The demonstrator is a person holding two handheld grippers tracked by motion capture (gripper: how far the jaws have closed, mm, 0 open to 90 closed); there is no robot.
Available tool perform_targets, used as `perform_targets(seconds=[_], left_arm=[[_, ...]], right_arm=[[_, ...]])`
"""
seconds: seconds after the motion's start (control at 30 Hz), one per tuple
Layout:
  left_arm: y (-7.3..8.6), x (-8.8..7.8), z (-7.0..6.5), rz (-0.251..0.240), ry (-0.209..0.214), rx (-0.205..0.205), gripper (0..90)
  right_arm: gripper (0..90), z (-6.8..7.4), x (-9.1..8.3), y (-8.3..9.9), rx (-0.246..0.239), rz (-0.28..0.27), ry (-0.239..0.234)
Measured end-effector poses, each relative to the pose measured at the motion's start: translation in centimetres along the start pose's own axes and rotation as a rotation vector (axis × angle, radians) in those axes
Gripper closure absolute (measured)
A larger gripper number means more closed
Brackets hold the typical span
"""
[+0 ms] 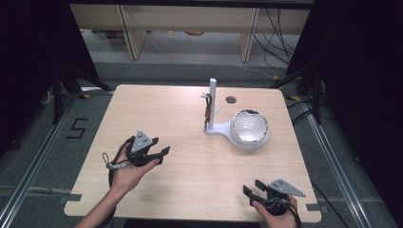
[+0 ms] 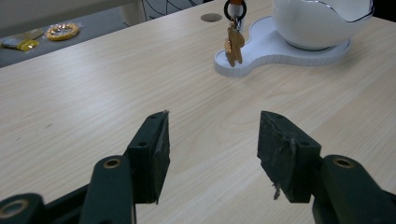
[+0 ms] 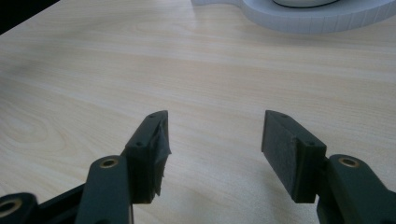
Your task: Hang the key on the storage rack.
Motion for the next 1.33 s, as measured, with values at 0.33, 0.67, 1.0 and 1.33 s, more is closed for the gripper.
perform_targets(seconds=[0.33, 0.67, 1.0, 1.33], left_arm=[[3.5, -1.0, 0.5, -0.026, -0.030, -0.032, 42.8], [7.7, -1.0, 1.0, -0.010, -0.076, -0.043, 41.9], [9.3, -1.0, 1.0, -0.029, -0.098, -0.054, 41.2], [9.4, -1.2, 0.8, -0.029, -0.121, -0.046, 40.0]], right_arm=[[42.2, 0.0, 0.0, 0.0, -0.010, 0.001, 0.002], [42.0, 0.0, 0.1, 0.0, -0.003, -0.010, -0.004], [42.0, 0.1, 0.3, 0.0, -0.004, -0.015, -0.017], [41.8, -0.3, 0.4, 0.2, -0.011, -0.018, 0.004]])
Point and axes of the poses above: each handheld gripper's, and its own axes: x roughly forward along the jaws, y roughly out of its underside, z roughly to its left, the point moved 1 cm from there along x, roughly forward along the jaws, and after that the axes turned 10 degrees about z, right-handed, at the moved point
